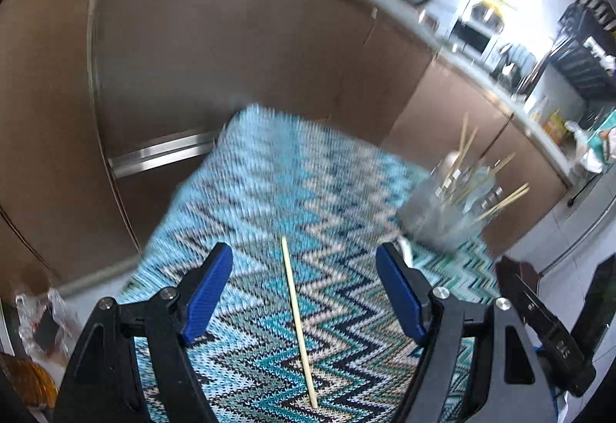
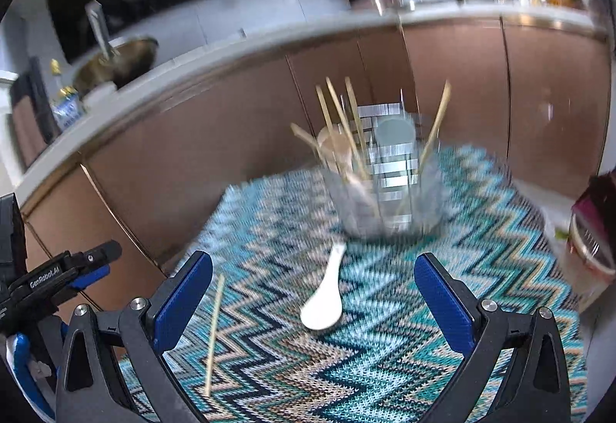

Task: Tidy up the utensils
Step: 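Withdraw both tools and move them toward the white spoon and last chopstick, then grasp the white ceramic spoon with the right tool while the left tool grasps the last chopstick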

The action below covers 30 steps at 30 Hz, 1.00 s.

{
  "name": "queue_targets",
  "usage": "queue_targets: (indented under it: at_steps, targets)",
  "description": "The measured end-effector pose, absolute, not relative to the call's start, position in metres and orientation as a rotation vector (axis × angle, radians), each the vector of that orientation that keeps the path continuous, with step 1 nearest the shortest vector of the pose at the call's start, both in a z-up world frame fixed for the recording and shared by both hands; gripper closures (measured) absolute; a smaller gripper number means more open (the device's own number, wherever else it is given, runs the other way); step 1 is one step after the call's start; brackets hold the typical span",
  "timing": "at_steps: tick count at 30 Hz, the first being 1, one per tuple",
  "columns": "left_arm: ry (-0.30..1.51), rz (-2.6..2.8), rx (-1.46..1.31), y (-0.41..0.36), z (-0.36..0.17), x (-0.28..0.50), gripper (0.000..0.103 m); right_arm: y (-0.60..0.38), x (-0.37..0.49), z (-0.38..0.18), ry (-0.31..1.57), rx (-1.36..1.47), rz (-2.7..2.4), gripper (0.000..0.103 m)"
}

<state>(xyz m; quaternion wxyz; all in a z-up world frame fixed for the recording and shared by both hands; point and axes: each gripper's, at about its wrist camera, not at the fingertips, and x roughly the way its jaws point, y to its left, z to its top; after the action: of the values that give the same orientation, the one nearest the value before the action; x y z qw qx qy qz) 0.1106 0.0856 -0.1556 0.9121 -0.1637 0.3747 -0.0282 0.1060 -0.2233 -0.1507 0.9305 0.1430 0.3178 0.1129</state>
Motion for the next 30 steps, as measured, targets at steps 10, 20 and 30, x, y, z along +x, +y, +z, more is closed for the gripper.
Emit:
queue_targets:
  at_steps: [10,20,30]
  targets:
    - [1.01,-0.1,-0.388,0.072,-0.213,0.166,0.027,-0.204,0.191,-0.214,0.924,0.265,0.303,0.033]
    - [1.202,-0.137,-0.379,0.059,-0.246,0.206,0.03,-0.179,0.237,-0.238,1.03,0.157,0.343,0.063]
    - [1.271,-0.095,-0.338,0.061,-0.26,0.219,0.069,-0.185,0.246,-0.251,1.065,0.211,0.375,0.086]
